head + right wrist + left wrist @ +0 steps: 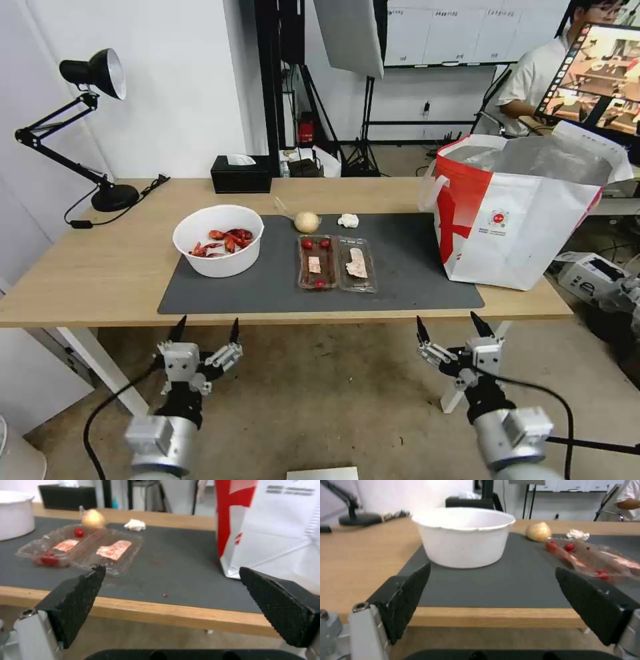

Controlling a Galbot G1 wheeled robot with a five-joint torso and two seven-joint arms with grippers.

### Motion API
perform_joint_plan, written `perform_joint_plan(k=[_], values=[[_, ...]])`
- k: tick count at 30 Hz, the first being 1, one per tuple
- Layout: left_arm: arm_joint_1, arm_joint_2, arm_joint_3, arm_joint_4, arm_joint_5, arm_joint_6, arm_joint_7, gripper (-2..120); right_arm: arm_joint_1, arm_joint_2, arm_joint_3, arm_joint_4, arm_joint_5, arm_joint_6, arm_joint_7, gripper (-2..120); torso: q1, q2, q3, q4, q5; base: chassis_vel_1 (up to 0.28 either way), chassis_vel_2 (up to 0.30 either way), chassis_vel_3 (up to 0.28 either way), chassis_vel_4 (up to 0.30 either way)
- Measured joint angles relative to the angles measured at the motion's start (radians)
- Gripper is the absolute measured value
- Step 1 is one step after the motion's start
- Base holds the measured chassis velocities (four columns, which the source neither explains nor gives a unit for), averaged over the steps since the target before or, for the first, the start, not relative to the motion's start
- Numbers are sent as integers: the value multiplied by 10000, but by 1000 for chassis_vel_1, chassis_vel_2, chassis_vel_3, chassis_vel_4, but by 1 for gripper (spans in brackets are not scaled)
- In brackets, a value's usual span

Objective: Pick up the trash from the table and place it into the takeout bag.

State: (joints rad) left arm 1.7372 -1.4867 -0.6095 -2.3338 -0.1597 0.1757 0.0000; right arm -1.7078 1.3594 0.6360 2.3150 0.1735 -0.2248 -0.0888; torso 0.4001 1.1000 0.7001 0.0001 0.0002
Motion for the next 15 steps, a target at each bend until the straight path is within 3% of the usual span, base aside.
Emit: perform_joint_plan(k=[2,7,15], values=[[-318,73,-298,-175,-812,889,-1,100,412,-560,325,27,761,-867,-364,100,0,0,0,0,-4,0,0,0,0],[-859,181,-821,-366,-2033,2094,232,100,566,-717,377,-37,1061,-1104,-486,100,0,0,0,-2,-1,0,0,0,0],[-953,56,-894,-337,-2226,2272,455,100,572,-593,256,-159,1058,-1075,-404,100,1,0,0,-1,-2,0,0,0,0]])
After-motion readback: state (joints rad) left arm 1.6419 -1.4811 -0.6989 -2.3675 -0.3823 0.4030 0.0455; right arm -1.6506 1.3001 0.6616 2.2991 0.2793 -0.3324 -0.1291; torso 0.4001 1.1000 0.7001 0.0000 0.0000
